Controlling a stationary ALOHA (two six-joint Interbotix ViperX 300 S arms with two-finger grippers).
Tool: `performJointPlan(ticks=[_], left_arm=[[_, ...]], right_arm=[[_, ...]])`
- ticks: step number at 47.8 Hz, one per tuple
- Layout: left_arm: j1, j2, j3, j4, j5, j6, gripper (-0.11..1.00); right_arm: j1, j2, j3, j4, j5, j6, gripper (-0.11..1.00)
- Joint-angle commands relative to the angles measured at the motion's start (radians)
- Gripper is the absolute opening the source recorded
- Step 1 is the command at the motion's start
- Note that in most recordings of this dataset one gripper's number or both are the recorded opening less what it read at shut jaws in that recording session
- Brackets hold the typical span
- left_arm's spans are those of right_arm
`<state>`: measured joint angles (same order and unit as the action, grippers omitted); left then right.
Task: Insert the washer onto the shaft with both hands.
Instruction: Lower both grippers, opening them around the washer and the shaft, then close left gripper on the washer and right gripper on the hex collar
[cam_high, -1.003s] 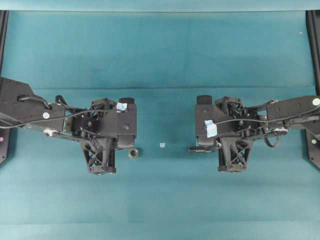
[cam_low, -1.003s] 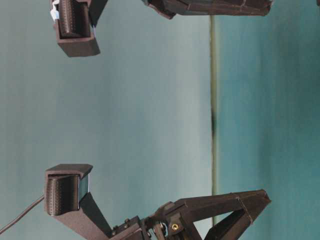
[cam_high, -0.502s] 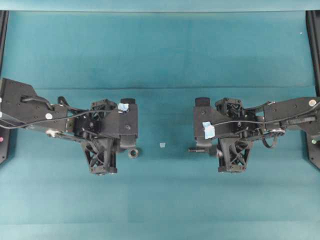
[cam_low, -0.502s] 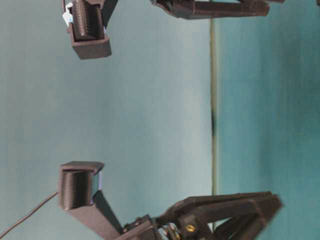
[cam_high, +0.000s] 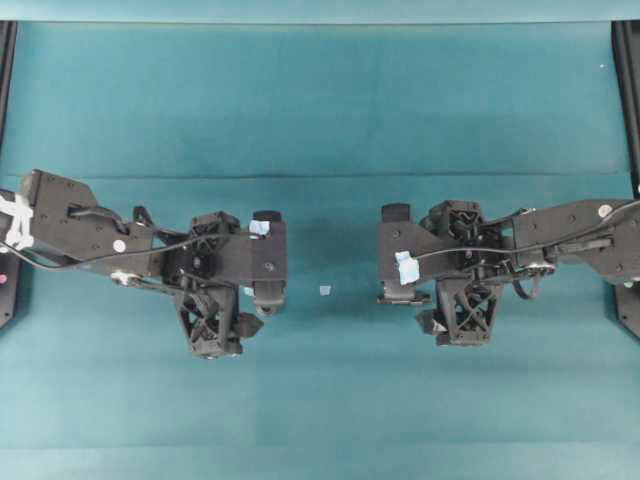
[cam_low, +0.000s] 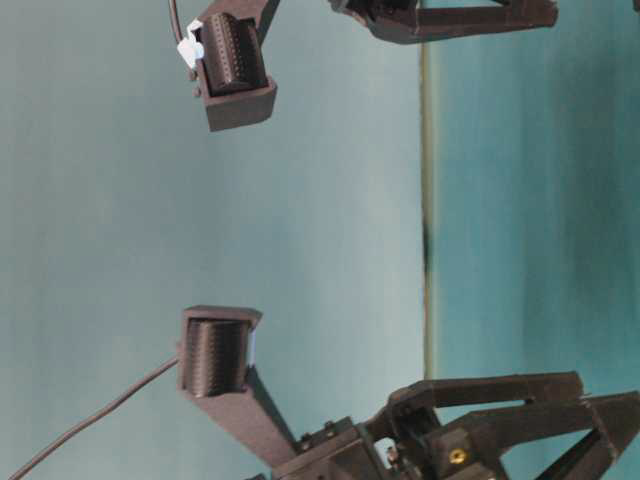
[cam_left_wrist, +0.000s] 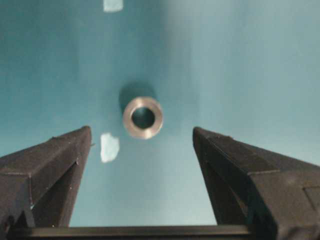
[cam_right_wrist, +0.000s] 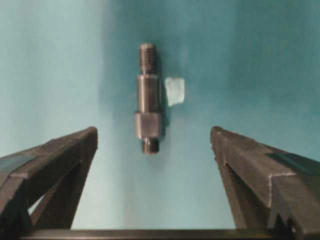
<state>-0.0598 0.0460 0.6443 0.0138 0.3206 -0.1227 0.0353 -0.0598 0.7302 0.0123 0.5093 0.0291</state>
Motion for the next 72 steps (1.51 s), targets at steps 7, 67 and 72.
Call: performJointPlan(ticks=[7,67,72], left_arm=[[-0.003,0.028,-0.018,0.000,-0.031,-0.003,0.87],[-0.005,0.130,-0.026,0.000,-0.089,-0.020,0.87],[-0.005,0.130,-0.026,0.000,-0.089,-0.020,0.87]], right_arm=[[-0.002,0.014,-0.008,-0.003,-0.017,0.000,0.92],[-0.002,0.097,0.034,0.000,-0.138,0.002,0.92],[-0.002,0.098,0.034,0.002,-0.138,0.002,0.92]])
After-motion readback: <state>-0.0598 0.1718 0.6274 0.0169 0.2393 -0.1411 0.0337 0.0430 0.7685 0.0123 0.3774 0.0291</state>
